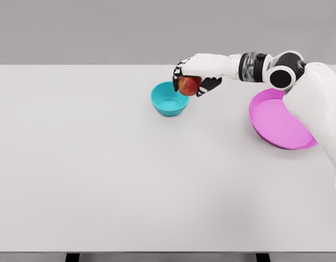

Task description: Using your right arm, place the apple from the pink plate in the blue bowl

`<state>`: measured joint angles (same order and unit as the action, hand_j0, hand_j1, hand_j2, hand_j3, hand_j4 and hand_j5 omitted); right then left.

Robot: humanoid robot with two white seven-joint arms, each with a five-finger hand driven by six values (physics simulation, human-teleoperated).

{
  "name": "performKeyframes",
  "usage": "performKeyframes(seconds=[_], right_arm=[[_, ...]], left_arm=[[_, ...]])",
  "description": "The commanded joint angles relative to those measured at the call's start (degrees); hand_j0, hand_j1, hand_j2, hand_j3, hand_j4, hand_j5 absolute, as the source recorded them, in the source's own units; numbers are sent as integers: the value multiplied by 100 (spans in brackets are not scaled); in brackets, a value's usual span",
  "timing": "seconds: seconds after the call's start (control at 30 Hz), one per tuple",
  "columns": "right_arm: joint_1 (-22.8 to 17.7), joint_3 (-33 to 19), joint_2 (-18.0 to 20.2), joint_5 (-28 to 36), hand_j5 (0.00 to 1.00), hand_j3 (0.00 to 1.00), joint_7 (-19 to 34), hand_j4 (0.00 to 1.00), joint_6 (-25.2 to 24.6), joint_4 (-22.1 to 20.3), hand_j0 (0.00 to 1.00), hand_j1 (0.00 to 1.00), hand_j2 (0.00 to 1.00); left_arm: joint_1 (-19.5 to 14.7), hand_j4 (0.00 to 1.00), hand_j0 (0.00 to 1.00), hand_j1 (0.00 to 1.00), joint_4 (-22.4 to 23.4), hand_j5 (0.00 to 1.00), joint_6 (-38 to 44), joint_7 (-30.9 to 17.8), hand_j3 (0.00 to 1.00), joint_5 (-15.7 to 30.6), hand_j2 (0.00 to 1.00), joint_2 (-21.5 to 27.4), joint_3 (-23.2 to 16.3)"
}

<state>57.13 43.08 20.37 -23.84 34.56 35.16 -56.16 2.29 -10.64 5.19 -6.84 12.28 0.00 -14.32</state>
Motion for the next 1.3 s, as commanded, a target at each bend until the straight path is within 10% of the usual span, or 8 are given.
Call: performKeyframes(seconds=[0.0,1.0,1.07,1.13,1.27], right_arm=[[0,104,-147,20,49,49,-2,49,-16,166,49,49,49],[519,596,-807,-138,51,51,-11,51,-16,1089,51,51,51],[519,596,-833,-129,63,63,-19,63,-16,1089,63,63,63],[519,596,-842,-129,100,100,-19,100,-16,1072,100,100,100],[527,614,-851,-129,100,100,-19,100,-16,1063,100,100,100]], left_arm=[[0,100,100,100,1,100,0,-2,100,2,100,0,-1],[0,100,100,100,1,100,0,-2,100,2,100,0,-1],[0,100,100,100,1,100,0,-2,100,2,100,0,-1],[0,100,100,100,1,100,0,-2,100,2,100,0,-1],[0,100,100,100,1,100,0,-2,100,2,100,0,-1]])
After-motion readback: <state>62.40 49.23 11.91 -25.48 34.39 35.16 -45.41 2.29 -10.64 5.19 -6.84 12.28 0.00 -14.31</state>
